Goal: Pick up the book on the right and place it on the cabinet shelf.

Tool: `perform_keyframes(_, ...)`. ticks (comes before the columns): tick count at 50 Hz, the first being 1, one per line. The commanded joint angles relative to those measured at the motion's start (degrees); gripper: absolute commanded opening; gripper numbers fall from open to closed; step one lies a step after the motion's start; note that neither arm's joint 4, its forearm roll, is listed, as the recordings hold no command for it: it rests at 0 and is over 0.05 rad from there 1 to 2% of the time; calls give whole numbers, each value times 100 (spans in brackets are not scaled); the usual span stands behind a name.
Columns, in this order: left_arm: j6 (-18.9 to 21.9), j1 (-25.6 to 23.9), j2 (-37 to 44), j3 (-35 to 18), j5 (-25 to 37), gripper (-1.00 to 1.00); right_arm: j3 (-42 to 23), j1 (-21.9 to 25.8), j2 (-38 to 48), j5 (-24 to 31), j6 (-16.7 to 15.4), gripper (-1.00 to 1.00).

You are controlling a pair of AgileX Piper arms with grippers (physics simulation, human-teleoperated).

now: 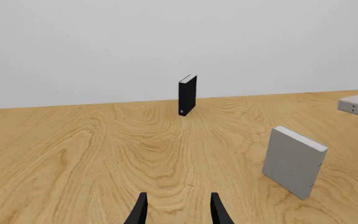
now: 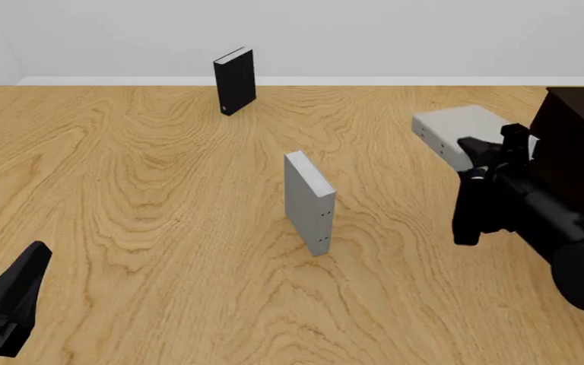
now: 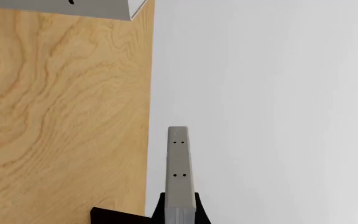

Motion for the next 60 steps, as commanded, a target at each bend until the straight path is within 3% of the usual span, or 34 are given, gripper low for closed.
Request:
perform_keyframes(1,10,48,0,3,-4,100,199,-112,273,-775,160,-100)
perform_keyframes(15,145,242,77,38,37,100,530,-330,199,-1023,380,-100)
perform_keyframes(19,-79,427,132,29,-41,100,613,-415,141,-1051,436,-100)
perform_keyframes(22,144,484,392,40,-254,100,683,-468,117,-1087,450,-100)
perform_keyframes(25,-22,508,214,19,-126,100,748,-525,72,-1105,475,-100)
perform_keyframes(39,-91,795,486,22,-376,100,1150,-690,202,-1507,597,-100)
perform_keyframes(60,15,915,713,26,-537,100,1446,-1014,645,-2208,545,-100)
